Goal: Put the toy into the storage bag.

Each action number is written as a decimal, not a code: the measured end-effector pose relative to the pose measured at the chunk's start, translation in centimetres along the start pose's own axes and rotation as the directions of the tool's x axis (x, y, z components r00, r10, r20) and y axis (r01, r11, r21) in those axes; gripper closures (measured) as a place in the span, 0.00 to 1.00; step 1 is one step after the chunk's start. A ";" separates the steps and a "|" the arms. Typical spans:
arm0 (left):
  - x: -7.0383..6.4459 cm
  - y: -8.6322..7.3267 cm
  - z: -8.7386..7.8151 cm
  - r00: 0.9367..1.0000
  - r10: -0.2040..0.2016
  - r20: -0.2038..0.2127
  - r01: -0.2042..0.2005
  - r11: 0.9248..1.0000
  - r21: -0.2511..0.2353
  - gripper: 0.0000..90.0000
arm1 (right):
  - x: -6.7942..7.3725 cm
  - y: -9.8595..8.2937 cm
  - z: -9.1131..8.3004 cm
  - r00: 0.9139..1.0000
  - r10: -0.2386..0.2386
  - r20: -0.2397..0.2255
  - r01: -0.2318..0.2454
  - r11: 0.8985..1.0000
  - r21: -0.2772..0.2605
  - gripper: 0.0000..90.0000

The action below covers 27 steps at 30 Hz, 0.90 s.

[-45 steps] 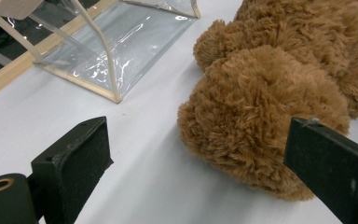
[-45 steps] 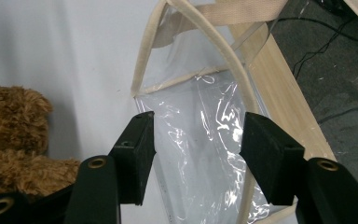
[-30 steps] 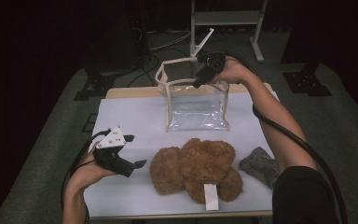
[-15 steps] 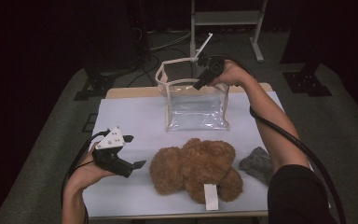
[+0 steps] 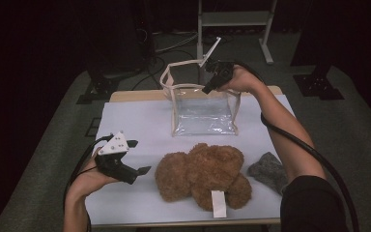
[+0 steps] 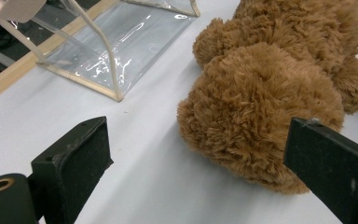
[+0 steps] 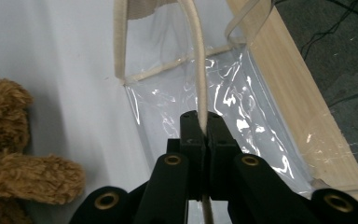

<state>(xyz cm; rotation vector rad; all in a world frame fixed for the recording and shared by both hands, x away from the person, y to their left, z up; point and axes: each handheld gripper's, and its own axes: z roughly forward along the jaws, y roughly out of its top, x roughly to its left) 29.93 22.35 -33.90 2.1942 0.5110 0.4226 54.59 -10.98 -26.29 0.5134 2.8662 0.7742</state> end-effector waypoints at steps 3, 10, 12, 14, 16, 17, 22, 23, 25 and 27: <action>0.0 0.0 0.0 1.000 -0.009 0.000 0.009 1.000 -0.003 0.07 | 0.4 -0.2 -0.2 1.000 -0.003 -0.012 0.003 1.000 -0.006 0.97; 0.0 -0.1 0.3 1.000 -0.012 0.005 0.012 1.000 -0.001 0.07 | 1.7 -0.7 -0.5 0.999 -0.037 -0.035 0.037 0.999 -0.011 0.97; 0.0 -0.1 0.3 1.000 -0.014 0.006 0.014 1.000 -0.002 0.07 | 2.1 -0.9 -0.6 0.998 -0.038 -0.041 0.037 0.999 -0.013 0.97; 0.0 -0.1 0.3 1.000 -0.010 0.006 0.010 1.000 0.002 0.07 | 2.4 -1.1 -0.7 0.998 -0.046 -0.044 0.045 0.999 -0.017 0.97; 0.0 -0.1 0.3 1.000 -0.010 0.006 0.010 1.000 0.003 0.07 | 2.8 -1.3 -0.8 0.997 -0.051 -0.049 0.050 0.999 -0.019 0.97; 0.0 -0.1 0.3 1.000 -0.011 0.007 0.011 1.000 0.003 0.07 | 2.9 -1.4 -0.9 0.997 -0.050 -0.052 0.049 0.999 -0.020 0.97; 0.0 -0.2 0.5 1.000 -0.016 0.009 0.016 1.000 0.006 0.07 | 4.1 -2.0 -1.3 0.996 -0.059 -0.063 0.057 0.998 -0.027 0.97; 0.0 -0.2 0.5 1.000 -0.011 0.012 0.011 1.000 0.012 0.07 | 4.6 -2.3 -1.5 0.996 -0.063 -0.065 0.062 0.998 -0.022 0.97; 0.0 -0.1 0.6 1.000 -0.012 0.013 0.012 1.000 0.010 0.07 | 4.9 -2.4 -1.6 0.995 -0.067 -0.068 0.065 0.998 -0.026 0.97; -0.1 -0.1 0.6 1.000 -0.008 0.015 0.008 1.000 0.014 0.07 | 5.5 -2.7 -1.8 0.994 -0.073 -0.076 0.071 0.997 -0.032 0.97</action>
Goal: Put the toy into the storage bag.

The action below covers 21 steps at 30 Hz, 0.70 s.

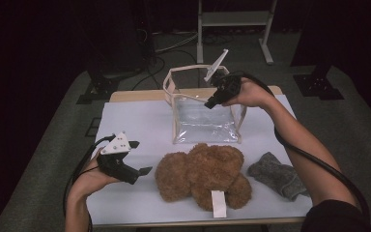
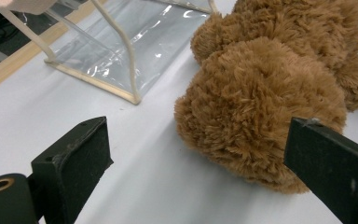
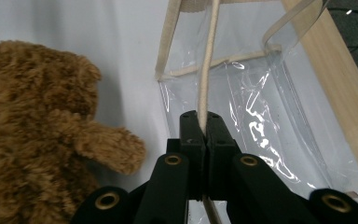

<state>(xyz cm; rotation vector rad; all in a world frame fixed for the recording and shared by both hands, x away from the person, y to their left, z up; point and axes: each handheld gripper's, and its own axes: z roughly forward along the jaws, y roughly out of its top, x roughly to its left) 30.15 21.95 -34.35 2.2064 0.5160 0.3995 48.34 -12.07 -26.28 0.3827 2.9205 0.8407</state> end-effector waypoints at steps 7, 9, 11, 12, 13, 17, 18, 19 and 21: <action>-0.2 0.1 0.2 1.000 0.005 0.008 -0.005 1.000 0.003 0.07 | 2.2 -0.5 -0.2 1.000 -0.020 -0.022 0.020 1.000 -0.003 0.97; -0.2 0.1 0.2 1.000 0.005 0.008 -0.005 1.000 0.004 0.07 | 2.8 -0.5 -0.2 0.999 -0.028 -0.023 0.028 1.000 -0.001 0.97; -0.2 0.1 0.2 1.000 0.003 0.007 -0.003 1.000 0.004 0.07 | 3.2 -0.6 -0.2 0.999 -0.035 -0.029 0.035 0.999 -0.001 0.97; -0.2 0.1 0.3 1.000 0.002 0.007 -0.002 1.000 0.004 0.07 | 3.4 -0.6 -0.2 0.999 -0.039 -0.033 0.039 0.999 -0.001 0.97; -0.2 0.1 0.3 1.000 0.002 0.007 -0.002 1.000 0.004 0.07 | 3.6 -0.6 -0.2 0.999 -0.038 -0.038 0.038 0.999 -0.002 0.97; -0.2 0.1 0.3 1.000 0.005 0.009 -0.005 1.000 0.006 0.07 | 4.3 -0.8 -0.3 0.998 -0.049 -0.050 0.049 0.999 -0.012 0.97; -0.2 0.1 0.3 1.000 0.005 0.009 -0.005 1.000 0.006 0.07 | 4.4 -0.9 -0.3 0.997 -0.049 -0.053 0.049 0.999 -0.011 0.97; -0.2 0.1 0.3 1.000 0.005 0.008 -0.005 1.000 0.006 0.07 | 4.5 -1.0 -0.3 0.997 -0.054 -0.054 0.053 0.998 -0.017 0.97; -0.2 0.1 0.3 1.000 0.006 0.008 -0.006 1.000 0.005 0.07 | 4.7 -1.1 -0.3 0.997 -0.056 -0.058 0.055 0.998 -0.025 0.97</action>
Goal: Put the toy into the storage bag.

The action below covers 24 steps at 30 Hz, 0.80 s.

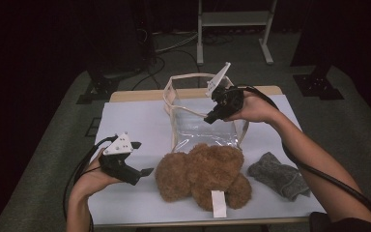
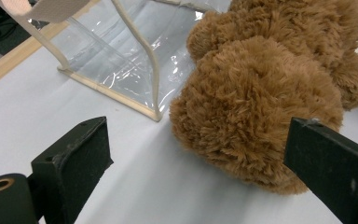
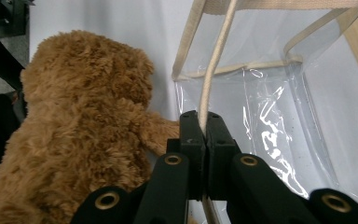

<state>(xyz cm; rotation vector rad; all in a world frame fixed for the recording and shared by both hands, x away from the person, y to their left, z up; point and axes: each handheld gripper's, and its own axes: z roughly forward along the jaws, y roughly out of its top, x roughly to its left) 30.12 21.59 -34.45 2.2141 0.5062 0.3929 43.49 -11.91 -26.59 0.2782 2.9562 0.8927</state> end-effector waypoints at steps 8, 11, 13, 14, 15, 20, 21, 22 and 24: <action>0.1 -0.1 0.1 1.000 0.000 0.001 0.000 1.000 0.005 0.07 | 0.7 -0.3 -0.1 1.000 0.007 -0.016 -0.007 1.000 -0.006 0.97; 0.1 -0.1 0.1 1.000 -0.003 0.001 0.003 1.000 0.004 0.07 | 0.9 -0.3 -0.2 1.000 0.012 -0.025 -0.012 1.000 -0.006 0.97; 0.1 -0.1 0.1 1.000 -0.006 0.001 0.006 1.000 -0.001 0.07 | 0.9 -0.4 -0.2 1.000 0.012 -0.028 -0.012 1.000 -0.007 0.97; 0.1 -0.1 0.1 1.000 -0.007 0.001 0.007 1.000 -0.002 0.07 | 0.9 -0.4 -0.2 1.000 0.012 -0.028 -0.012 1.000 -0.007 0.97; 0.1 -0.1 0.1 1.000 -0.006 0.001 0.006 1.000 -0.001 0.07 | 0.9 -0.4 -0.2 0.999 0.014 -0.032 -0.014 1.000 -0.006 0.97; 0.1 -0.2 0.1 1.000 -0.006 0.003 0.006 1.000 0.002 0.07 | 1.0 -0.4 -0.2 0.999 0.017 -0.031 -0.017 1.000 -0.006 0.97; 0.1 -0.2 0.1 1.000 -0.006 0.004 0.006 1.000 0.003 0.07 | 0.9 -0.5 -0.2 0.999 0.022 -0.026 -0.022 1.000 -0.009 0.96; 0.2 -0.2 0.1 1.000 -0.001 0.004 0.001 1.000 0.008 0.07 | 0.9 -0.5 -0.2 0.999 0.022 -0.026 -0.022 1.000 -0.009 0.96; 0.2 -0.2 0.1 1.000 -0.005 0.004 0.005 1.000 0.006 0.07 | 0.8 -0.5 -0.3 0.999 0.037 -0.019 -0.038 0.999 -0.010 0.96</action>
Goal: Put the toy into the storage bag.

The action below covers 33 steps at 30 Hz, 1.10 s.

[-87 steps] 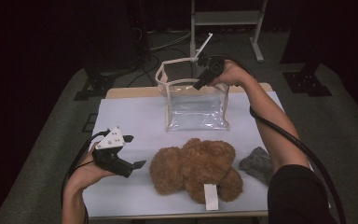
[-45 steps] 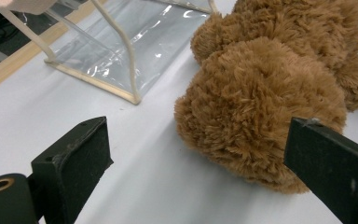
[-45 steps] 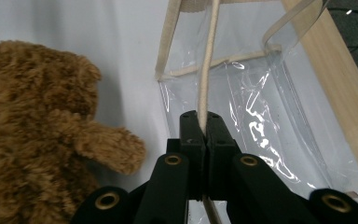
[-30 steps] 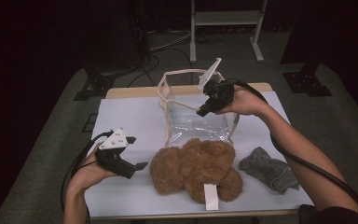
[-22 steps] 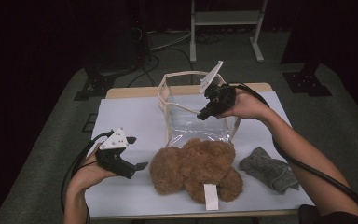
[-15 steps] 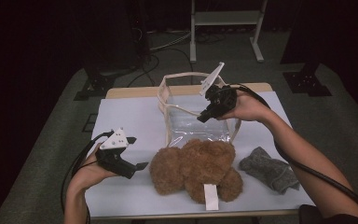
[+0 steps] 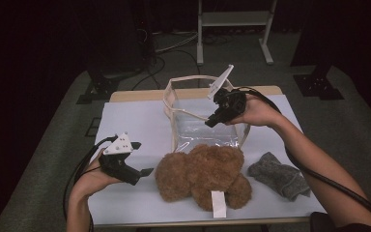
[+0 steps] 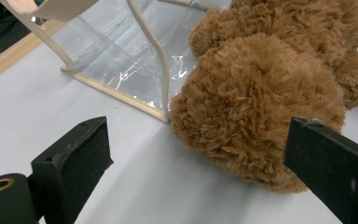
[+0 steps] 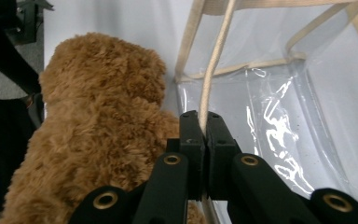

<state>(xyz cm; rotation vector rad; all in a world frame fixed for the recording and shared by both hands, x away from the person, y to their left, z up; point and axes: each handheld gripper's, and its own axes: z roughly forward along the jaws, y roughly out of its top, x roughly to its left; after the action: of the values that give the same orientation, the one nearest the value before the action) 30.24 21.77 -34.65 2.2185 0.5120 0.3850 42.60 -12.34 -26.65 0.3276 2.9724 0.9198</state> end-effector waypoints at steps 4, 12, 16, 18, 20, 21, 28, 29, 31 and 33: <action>0.0 -0.1 -0.1 1.000 -0.004 -0.002 0.004 1.000 -0.005 0.07 | -0.3 -0.1 -0.2 1.000 0.009 0.006 -0.009 1.000 -0.026 0.77; 0.0 -0.1 0.0 1.000 -0.004 0.001 0.004 1.000 -0.001 0.07 | 0.4 -0.1 -2.5 0.999 0.005 0.049 -0.001 0.996 -0.093 0.55; 0.0 -0.1 0.0 1.000 -0.008 0.000 0.008 1.000 -0.004 0.07 | 1.1 0.1 -4.1 0.998 -0.003 0.058 0.011 0.991 -0.133 0.51; 0.1 -0.2 0.0 1.000 -0.009 -0.001 0.009 1.000 -0.002 0.07 | 1.6 0.2 -4.7 0.998 -0.014 0.056 0.022 0.989 -0.147 0.50; 0.1 -0.3 0.0 1.000 -0.014 -0.002 0.014 1.000 -0.002 0.07 | 2.2 0.2 -5.1 0.999 -0.020 0.049 0.027 0.988 -0.153 0.48; 0.1 -0.3 0.0 1.000 -0.015 -0.002 0.015 1.000 -0.002 0.07 | 2.9 0.3 -5.0 0.998 -0.037 0.045 0.043 0.989 -0.142 0.47; 0.2 -0.4 -0.1 1.000 -0.016 -0.004 0.016 1.000 0.001 0.07 | 5.0 0.4 -3.6 0.997 -0.083 0.005 0.083 0.990 -0.115 0.45; 0.2 -0.4 -0.1 1.000 -0.016 -0.004 0.016 1.000 0.001 0.07 | 5.3 0.5 -3.2 0.996 -0.090 -0.008 0.088 0.990 -0.112 0.45; 0.2 -0.4 -0.2 1.000 -0.012 -0.002 0.012 1.000 0.003 0.07 | 5.9 0.5 -2.4 0.995 -0.095 -0.032 0.091 0.990 -0.105 0.44; 0.2 -0.5 -0.2 1.000 -0.017 -0.002 0.017 1.000 0.002 0.07 | 6.3 0.5 -1.3 0.993 -0.103 -0.058 0.097 0.991 -0.090 0.43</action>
<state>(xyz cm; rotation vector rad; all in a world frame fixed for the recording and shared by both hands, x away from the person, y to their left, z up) 30.23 22.25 -34.90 2.2147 0.5317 0.3782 36.44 -11.41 -24.96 0.1490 2.9610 1.0629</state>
